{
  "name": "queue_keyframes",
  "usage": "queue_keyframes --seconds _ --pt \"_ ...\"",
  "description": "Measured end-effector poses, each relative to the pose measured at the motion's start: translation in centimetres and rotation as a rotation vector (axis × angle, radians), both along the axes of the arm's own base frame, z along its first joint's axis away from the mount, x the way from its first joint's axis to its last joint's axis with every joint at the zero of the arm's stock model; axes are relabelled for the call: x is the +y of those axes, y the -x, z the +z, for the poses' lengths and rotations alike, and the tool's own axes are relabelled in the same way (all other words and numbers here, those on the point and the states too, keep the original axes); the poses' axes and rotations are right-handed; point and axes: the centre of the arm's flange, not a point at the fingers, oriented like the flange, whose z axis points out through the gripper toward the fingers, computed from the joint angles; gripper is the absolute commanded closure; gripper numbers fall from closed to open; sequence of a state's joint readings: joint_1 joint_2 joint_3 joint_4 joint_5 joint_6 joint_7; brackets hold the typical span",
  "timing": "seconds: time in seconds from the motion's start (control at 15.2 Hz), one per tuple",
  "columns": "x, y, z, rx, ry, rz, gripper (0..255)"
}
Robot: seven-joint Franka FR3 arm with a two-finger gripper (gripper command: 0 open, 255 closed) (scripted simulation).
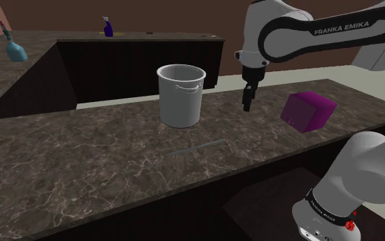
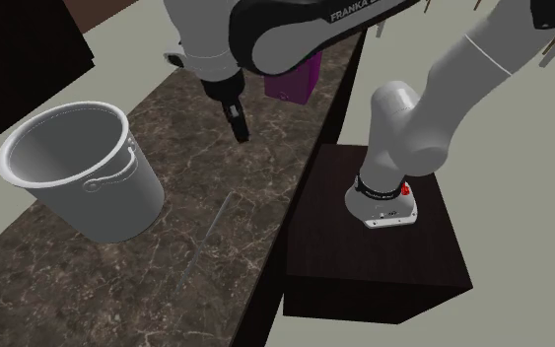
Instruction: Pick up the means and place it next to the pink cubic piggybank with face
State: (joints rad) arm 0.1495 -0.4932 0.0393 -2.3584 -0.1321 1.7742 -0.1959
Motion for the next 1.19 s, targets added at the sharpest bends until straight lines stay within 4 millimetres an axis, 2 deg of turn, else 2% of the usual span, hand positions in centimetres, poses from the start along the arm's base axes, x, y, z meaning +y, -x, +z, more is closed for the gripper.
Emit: queue_keyframes --seconds 0.33,0.79,1.06,1.19 --pt "4.4 -2.9 -3.8 0.023 -0.013 0.245 0" --pt "11.4 -5.1 -8.6 0.055 -0.031 0.587 0" --pt "15.9 -4.8 -11.9 0.074 -0.042 0.783 0" --pt "16.8 -4.8 -12.6 0.078 -0.044 0.828 0"
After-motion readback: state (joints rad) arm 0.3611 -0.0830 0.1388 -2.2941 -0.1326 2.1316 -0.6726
